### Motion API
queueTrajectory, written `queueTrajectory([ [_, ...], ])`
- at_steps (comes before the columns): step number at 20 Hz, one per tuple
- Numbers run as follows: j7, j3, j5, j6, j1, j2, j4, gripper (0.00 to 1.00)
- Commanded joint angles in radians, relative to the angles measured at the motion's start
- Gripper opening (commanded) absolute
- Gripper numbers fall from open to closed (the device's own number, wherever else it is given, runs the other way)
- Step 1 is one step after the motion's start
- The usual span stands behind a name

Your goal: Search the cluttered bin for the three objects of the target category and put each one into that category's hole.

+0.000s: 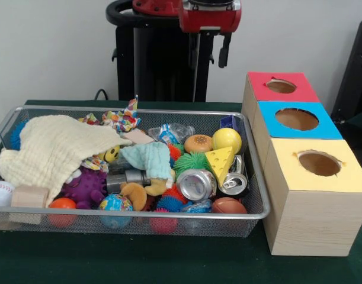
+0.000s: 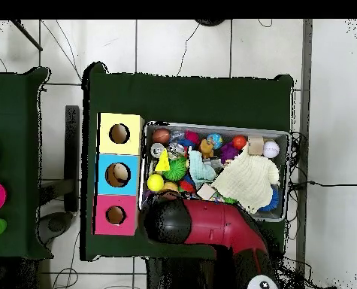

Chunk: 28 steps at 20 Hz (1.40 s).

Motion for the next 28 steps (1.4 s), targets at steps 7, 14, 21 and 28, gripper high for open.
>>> queueTrajectory([
  [7, -0.092, 0.140, -0.097, -0.014, -0.136, 0.043, -0.078, 1.00],
  [14, -0.038, 0.146, -0.109, -0.060, -0.174, 0.085, -0.084, 1.00],
  [21, 0.049, 0.116, -0.078, -0.042, -0.151, 0.127, -0.151, 1.00],
  [28, 0.078, 0.102, -0.077, -0.059, -0.126, 0.158, -0.215, 1.00],
])
